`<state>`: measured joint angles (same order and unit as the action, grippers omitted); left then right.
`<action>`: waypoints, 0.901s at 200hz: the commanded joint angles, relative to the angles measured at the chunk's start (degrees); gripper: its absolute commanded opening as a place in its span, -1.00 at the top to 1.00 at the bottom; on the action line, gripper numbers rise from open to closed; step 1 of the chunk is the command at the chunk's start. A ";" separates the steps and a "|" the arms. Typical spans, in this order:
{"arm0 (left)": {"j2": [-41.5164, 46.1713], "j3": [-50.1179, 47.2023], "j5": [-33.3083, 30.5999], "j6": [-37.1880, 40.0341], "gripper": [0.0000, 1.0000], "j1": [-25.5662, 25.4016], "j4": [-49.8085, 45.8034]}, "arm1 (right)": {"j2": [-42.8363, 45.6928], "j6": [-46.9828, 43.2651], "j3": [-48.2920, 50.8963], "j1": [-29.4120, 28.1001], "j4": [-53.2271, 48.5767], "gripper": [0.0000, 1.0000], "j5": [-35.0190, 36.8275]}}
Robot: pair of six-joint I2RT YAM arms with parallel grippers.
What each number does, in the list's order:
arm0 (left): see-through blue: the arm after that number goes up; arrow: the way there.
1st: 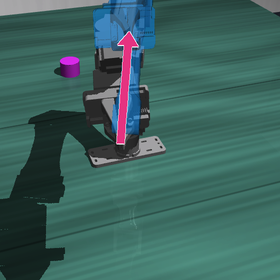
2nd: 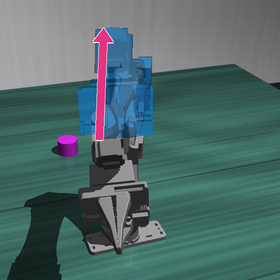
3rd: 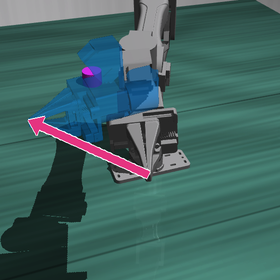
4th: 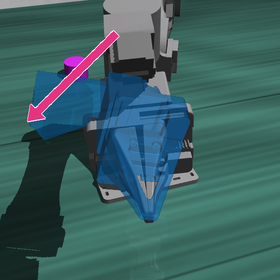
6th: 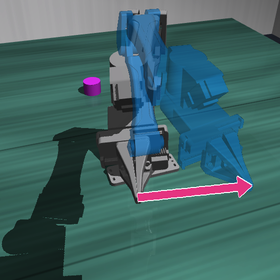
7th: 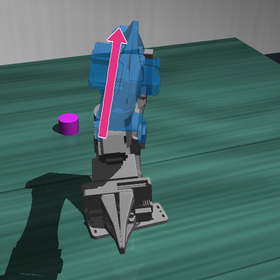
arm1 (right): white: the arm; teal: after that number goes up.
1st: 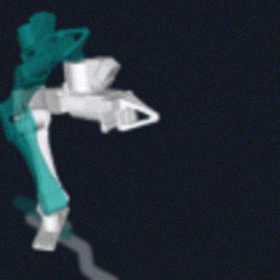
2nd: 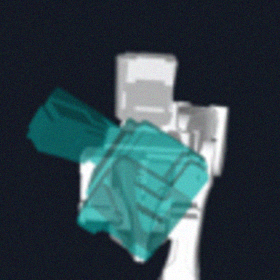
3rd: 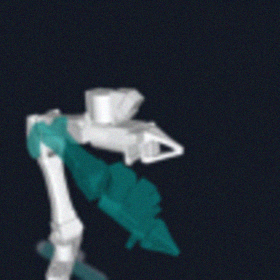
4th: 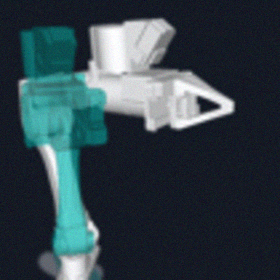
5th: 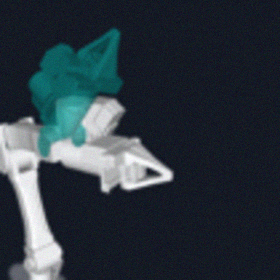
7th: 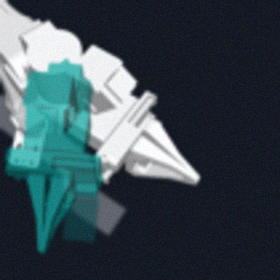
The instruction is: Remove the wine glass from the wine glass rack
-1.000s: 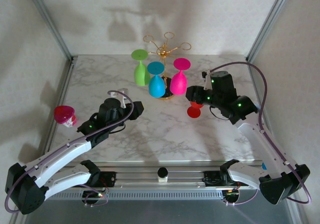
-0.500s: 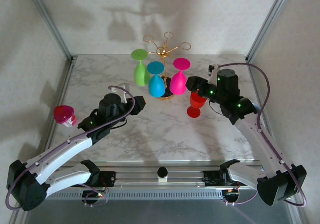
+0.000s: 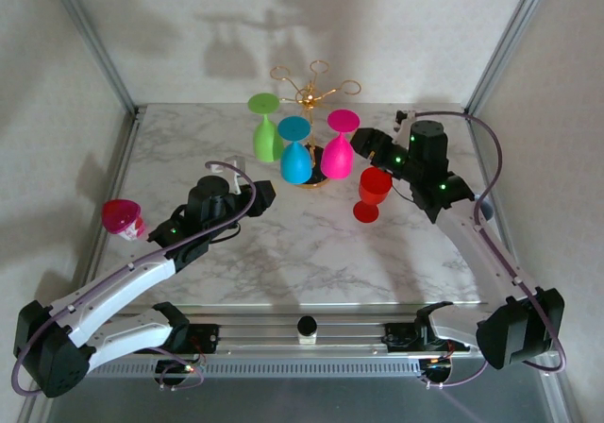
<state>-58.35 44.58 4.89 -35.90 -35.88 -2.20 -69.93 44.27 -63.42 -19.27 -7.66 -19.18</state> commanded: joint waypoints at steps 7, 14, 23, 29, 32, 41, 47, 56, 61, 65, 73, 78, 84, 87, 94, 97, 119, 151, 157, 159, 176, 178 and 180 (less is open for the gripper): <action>-0.28 2.11 -1.18 1.44 0.11 0.46 0.07 | -1.29 2.54 -1.21 1.27 5.58 -0.12 -1.91; -0.34 2.09 -1.18 1.52 0.11 0.46 0.08 | -1.59 2.93 -1.26 1.50 6.10 -0.10 -1.99; -0.43 2.05 -1.28 1.52 0.11 0.46 0.06 | -2.00 3.29 -1.29 1.75 6.59 -0.10 -2.01; -0.45 2.09 -1.37 1.58 0.11 0.48 0.04 | -2.15 3.44 -1.36 1.81 6.96 -0.10 -2.16; -0.53 2.09 -1.37 1.56 0.12 0.46 0.00 | -2.34 3.46 -1.35 1.89 7.13 -0.09 -2.10; -0.62 2.09 -1.37 1.62 0.11 0.47 0.12 | -2.64 3.65 -1.44 1.99 7.50 -0.09 -2.18; -0.63 2.09 -1.48 1.63 0.12 0.47 0.13 | -2.82 3.69 -1.54 2.05 7.65 -0.09 -2.18; -0.71 2.09 -1.51 1.62 0.11 0.46 0.25 | -3.21 3.70 -1.81 2.13 7.62 -0.09 -2.31; -0.72 2.09 -1.54 1.62 0.11 0.46 0.26 | -3.43 3.68 -2.04 2.12 7.64 -0.09 -2.32; -0.76 2.09 -1.56 1.73 0.11 0.50 0.26 | -3.53 3.63 -2.11 2.11 7.62 -0.08 -2.31; -0.84 2.09 -1.63 1.71 0.12 0.46 0.25 | -3.88 3.70 -2.42 2.19 7.74 -0.07 -2.40; -0.81 2.04 -1.63 1.71 0.12 0.46 0.25 | -4.21 3.72 -2.56 2.14 7.76 -0.06 -2.49; -0.91 2.09 -1.67 1.79 0.12 0.48 0.18 | -4.46 3.76 -2.74 2.19 7.83 -0.06 -2.59; -0.94 2.09 -1.76 1.84 0.12 0.46 0.16 | -4.55 3.73 -2.87 2.19 7.95 -0.06 -2.58; -0.86 2.10 -1.83 1.73 0.12 0.46 0.24 | -4.88 3.80 -3.15 2.15 8.17 -0.05 -2.80; -0.81 2.09 -1.89 1.78 0.12 0.52 0.26 | -5.02 3.89 -3.20 2.21 8.30 -0.05 -2.85; -0.80 2.09 -2.07 1.80 0.12 0.51 0.09 | -5.93 4.24 -3.72 2.24 9.14 -0.03 -2.91; -0.74 1.96 -2.25 1.80 0.12 0.55 0.04 | -7.42 4.67 -4.74 2.30 10.08 0.04 -3.43; -0.74 1.92 -2.31 1.80 0.12 0.55 0.06 | -7.79 4.82 -4.87 2.23 10.33 0.04 -3.46; -0.72 1.92 -2.37 1.80 0.12 0.55 0.02 | -7.77 4.83 -4.94 2.29 10.33 0.04 -3.42; -0.63 1.79 -2.60 1.84 0.12 0.55 0.00 | -8.39 5.04 -5.22 2.30 10.81 0.07 -3.56; -0.63 1.75 -2.64 1.88 0.12 0.55 0.00 | -8.49 5.06 -5.22 2.30 10.87 0.07 -3.54; -0.63 1.74 -2.68 1.88 0.12 0.55 0.00 | -8.60 5.04 -5.31 2.26 10.90 0.08 -3.55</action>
<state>-59.09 44.58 3.51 -35.07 -35.88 -2.22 -77.58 48.73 -66.48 -17.37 0.78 -21.30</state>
